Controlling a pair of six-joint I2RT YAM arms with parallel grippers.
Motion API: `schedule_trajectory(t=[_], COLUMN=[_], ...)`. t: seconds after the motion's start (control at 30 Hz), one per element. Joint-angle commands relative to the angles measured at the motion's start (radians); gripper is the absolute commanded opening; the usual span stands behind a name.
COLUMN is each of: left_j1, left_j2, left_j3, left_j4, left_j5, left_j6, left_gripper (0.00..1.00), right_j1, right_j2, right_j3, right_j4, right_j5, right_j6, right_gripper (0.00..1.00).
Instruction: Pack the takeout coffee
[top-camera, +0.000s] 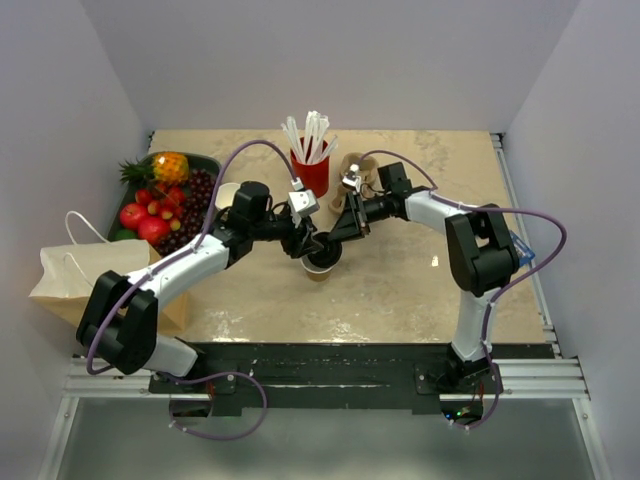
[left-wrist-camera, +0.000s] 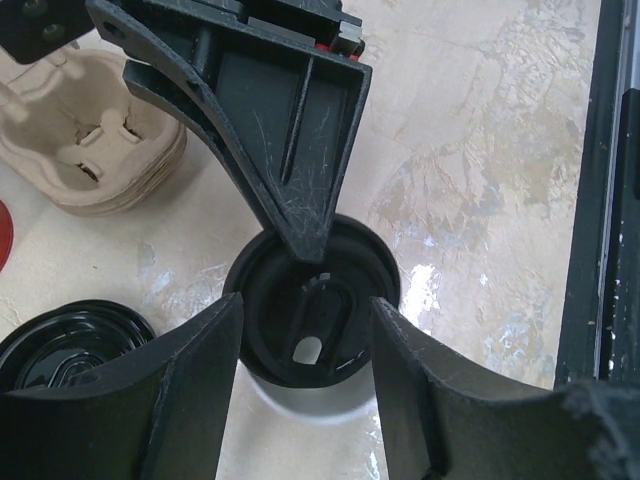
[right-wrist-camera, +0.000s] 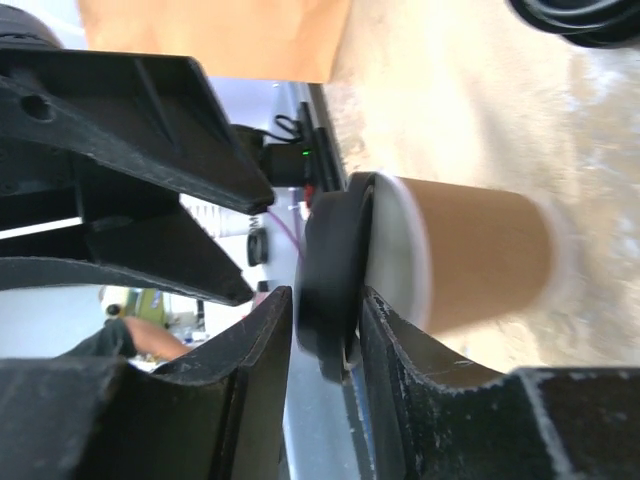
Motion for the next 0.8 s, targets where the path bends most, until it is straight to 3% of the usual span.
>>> schedule_trajectory(t=[0.0,0.77], left_j1=[-0.007,-0.007], left_j2=[0.003,-0.003], left_j3=[0.002,-0.020], left_j4=[0.062,0.040], left_j5=[0.021,0.031], left_j6=[-0.007,0.010], left_gripper=[0.57,0.56], right_j1=[-0.009,-0.011], right_j2=[-0.012,-0.023], right_j3=[0.034,0.097], right_j4=[-0.064,-0.247], right_j5=[0.056,0.157], right_j6=[-0.078,-0.281], right_gripper=[0.38,0.40])
